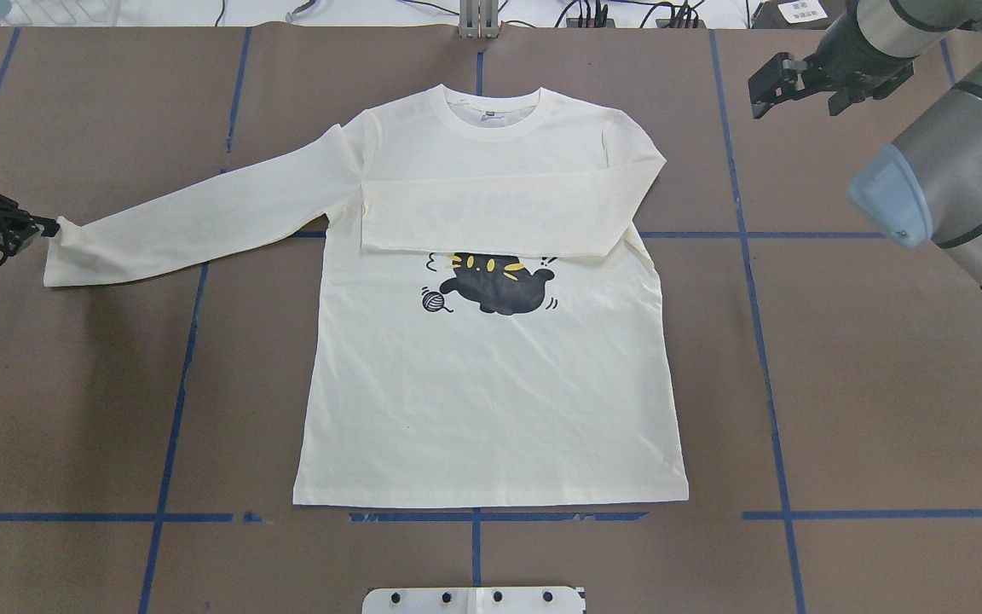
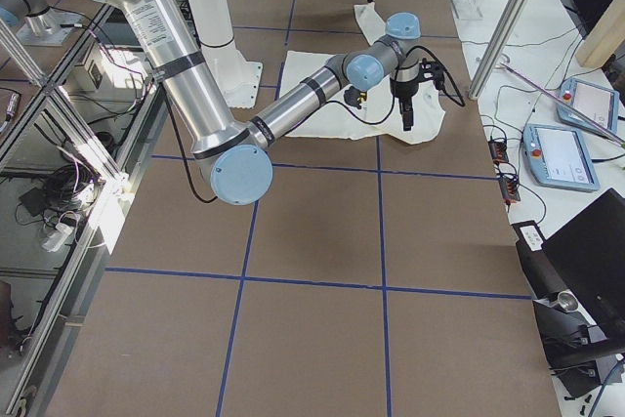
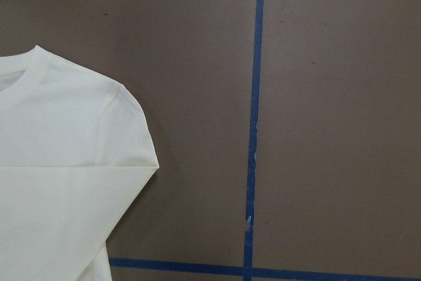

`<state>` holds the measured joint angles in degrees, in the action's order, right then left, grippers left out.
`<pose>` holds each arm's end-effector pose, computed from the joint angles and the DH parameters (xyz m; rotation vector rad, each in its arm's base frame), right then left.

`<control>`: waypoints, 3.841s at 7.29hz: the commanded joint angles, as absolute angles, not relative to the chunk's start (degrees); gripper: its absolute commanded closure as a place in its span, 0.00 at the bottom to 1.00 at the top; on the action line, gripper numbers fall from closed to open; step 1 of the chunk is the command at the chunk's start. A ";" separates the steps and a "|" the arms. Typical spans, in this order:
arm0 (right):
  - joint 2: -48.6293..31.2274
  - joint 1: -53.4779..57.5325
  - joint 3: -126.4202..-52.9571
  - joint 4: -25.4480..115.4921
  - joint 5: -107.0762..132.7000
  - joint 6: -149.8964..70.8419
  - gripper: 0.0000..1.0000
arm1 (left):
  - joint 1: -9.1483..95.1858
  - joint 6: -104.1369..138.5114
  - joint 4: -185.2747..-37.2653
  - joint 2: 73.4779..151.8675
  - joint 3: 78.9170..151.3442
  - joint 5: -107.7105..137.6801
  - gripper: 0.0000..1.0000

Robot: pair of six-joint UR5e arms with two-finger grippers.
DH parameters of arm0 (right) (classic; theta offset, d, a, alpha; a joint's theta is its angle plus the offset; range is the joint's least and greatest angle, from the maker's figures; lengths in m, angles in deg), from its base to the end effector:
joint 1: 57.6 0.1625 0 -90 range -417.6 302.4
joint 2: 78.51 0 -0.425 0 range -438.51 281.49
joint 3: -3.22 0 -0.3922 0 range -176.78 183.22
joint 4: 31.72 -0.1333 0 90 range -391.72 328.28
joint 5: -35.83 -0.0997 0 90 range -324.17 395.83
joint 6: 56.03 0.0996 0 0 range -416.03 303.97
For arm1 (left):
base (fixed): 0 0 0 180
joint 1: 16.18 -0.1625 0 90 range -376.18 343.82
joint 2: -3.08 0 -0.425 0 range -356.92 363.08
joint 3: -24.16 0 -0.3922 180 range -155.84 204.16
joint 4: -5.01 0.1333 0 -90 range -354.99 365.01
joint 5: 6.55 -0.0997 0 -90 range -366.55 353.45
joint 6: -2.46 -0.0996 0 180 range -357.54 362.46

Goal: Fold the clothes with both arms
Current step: 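Grasp the cuff of the other sleeve with the left gripper, then carry the sleeve with the left gripper across the shirt body, then release the sleeve and lower both grippers toward the shirt hem corners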

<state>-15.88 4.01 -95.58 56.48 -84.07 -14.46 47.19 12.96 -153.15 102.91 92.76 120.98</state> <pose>-0.2325 -0.6061 0.3152 0.2421 -0.7818 0.0442 0.1940 -0.5489 0.6202 0.7181 0.8811 0.5739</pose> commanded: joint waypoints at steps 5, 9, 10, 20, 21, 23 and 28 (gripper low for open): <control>-12.43 10.31 -94.52 57.57 -88.15 -27.41 0.00 | 35.64 37.69 -87.74 127.09 126.36 108.71 1.00; -8.38 18.59 -92.23 57.75 -92.92 -39.06 0.00 | 21.56 71.30 -78.84 164.35 98.37 99.82 1.00; -8.11 18.60 -92.23 57.66 -92.84 -39.24 0.00 | 17.09 76.58 -79.97 168.62 90.95 96.23 1.00; -8.29 18.25 -93.01 57.05 -93.01 -38.11 0.00 | 14.49 73.17 -102.23 168.16 80.47 94.75 0.00; -7.59 17.55 -94.50 56.78 -95.19 -36.10 0.00 | 14.41 70.60 -102.13 162.05 87.98 95.40 0.00; -2.60 11.77 -103.95 56.61 -92.94 -23.92 0.00 | 14.50 66.11 -100.55 148.17 107.64 96.36 0.00; 4.00 -22.17 -123.84 49.66 -65.26 21.85 0.00 | 14.41 62.31 -102.90 124.86 127.57 97.62 0.00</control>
<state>2.47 -10.51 -120.07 50.93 -76.37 10.50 14.64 63.32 -101.52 130.77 123.35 99.26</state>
